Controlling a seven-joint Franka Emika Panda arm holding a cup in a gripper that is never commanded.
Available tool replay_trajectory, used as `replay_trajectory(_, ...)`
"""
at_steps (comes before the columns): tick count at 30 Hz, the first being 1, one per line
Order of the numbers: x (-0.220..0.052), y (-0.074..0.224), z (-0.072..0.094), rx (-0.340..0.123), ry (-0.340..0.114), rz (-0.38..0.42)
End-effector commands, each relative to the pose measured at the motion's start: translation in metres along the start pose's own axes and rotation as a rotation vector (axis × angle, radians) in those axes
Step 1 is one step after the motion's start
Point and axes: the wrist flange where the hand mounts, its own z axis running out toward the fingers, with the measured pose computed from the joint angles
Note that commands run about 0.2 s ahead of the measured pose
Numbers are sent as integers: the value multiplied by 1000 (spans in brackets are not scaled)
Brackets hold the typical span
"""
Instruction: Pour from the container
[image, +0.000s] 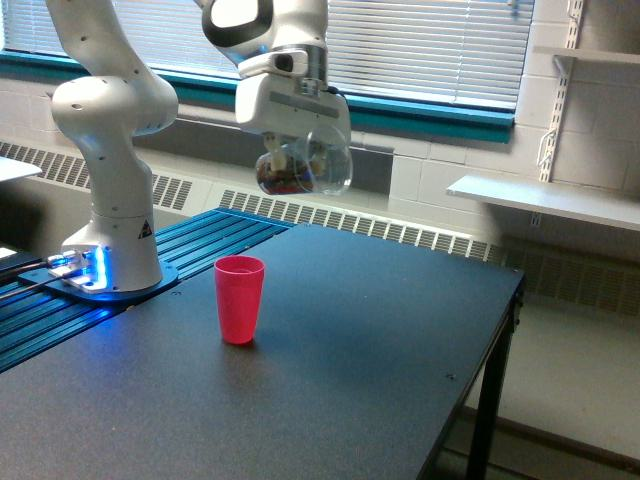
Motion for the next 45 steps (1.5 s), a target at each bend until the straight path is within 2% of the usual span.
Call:
replay_trajectory(1, -11, 10, -1, -31, -16, 110)
replay_trajectory(13, -37, 21, 15, -82, -85, 154)
replay_trajectory(22, -50, 25, 23, -111, -117, 165)
replay_trajectory(33, -61, 32, 23, -154, -132, 180)
replay_trajectory(45, -74, 44, 26, -178, -153, 220)
